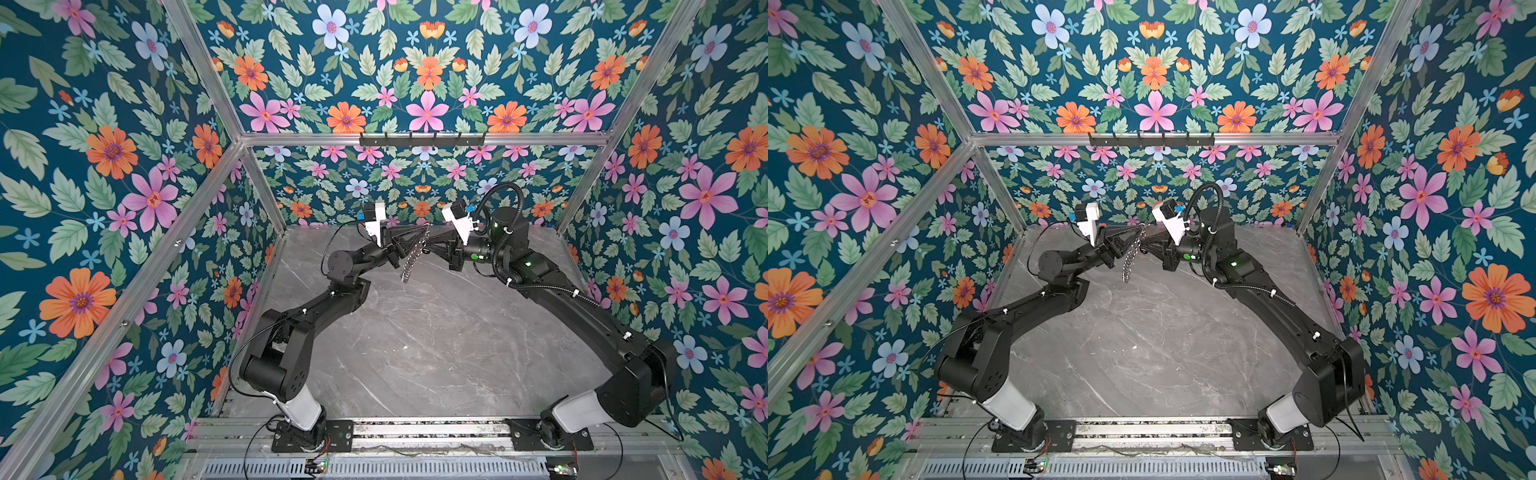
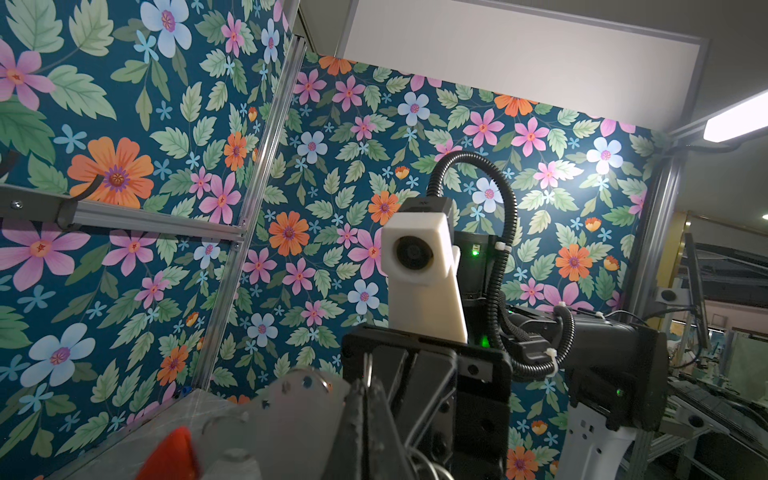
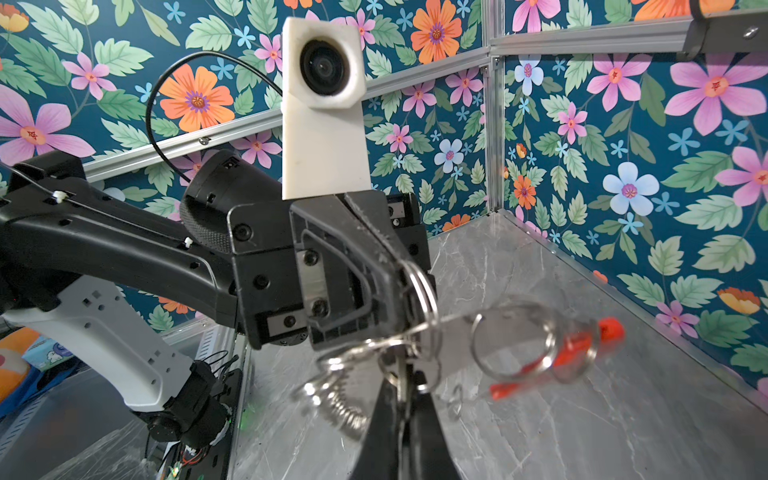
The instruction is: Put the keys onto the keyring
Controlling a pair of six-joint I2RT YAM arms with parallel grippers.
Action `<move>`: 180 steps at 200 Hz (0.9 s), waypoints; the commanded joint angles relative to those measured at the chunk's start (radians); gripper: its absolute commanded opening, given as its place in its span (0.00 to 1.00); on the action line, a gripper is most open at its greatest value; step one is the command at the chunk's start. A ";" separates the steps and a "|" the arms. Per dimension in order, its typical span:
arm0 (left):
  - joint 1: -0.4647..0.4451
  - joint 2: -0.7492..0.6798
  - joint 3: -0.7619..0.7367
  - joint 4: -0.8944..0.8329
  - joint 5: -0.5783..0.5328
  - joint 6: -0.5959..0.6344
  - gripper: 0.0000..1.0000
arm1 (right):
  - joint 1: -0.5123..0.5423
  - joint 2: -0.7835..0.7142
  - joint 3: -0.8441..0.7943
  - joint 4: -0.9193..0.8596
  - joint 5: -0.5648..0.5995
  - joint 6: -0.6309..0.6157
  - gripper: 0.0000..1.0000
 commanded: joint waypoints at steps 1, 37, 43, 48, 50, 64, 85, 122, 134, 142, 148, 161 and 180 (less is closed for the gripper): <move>-0.009 0.008 0.009 0.063 -0.008 -0.014 0.00 | 0.011 0.009 0.014 0.025 -0.006 0.003 0.00; -0.016 0.020 0.010 0.080 -0.006 -0.024 0.00 | 0.016 0.031 0.042 0.009 -0.013 0.003 0.00; -0.018 0.022 0.009 0.082 -0.005 -0.025 0.00 | 0.019 0.037 0.051 0.000 -0.018 0.001 0.00; -0.019 0.023 0.008 0.083 -0.004 -0.025 0.00 | 0.020 0.043 0.059 -0.013 -0.023 -0.002 0.00; -0.018 0.023 0.008 0.083 -0.004 -0.026 0.00 | 0.020 0.045 0.063 -0.019 -0.024 -0.004 0.00; -0.019 0.025 0.005 0.083 -0.003 -0.026 0.00 | 0.024 0.058 0.086 -0.060 -0.024 -0.021 0.00; -0.019 0.024 0.002 0.085 0.000 -0.026 0.00 | 0.024 0.053 0.088 -0.090 0.003 -0.039 0.00; -0.018 0.015 -0.003 0.073 0.004 -0.003 0.00 | 0.019 -0.043 -0.006 -0.066 0.158 -0.100 0.00; -0.017 0.013 -0.004 0.064 0.007 0.006 0.00 | 0.009 -0.071 -0.028 -0.068 0.181 -0.111 0.00; -0.017 0.010 -0.005 0.056 0.007 0.014 0.00 | 0.003 -0.089 -0.036 -0.076 0.192 -0.115 0.00; -0.016 0.008 -0.006 0.054 0.008 0.016 0.00 | -0.003 -0.101 -0.042 -0.082 0.198 -0.120 0.00; -0.016 0.008 -0.007 0.054 0.008 0.017 0.00 | -0.012 -0.123 -0.053 -0.093 0.211 -0.127 0.00; -0.017 0.009 -0.008 0.054 0.007 0.018 0.00 | -0.017 -0.145 -0.058 -0.110 0.223 -0.147 0.00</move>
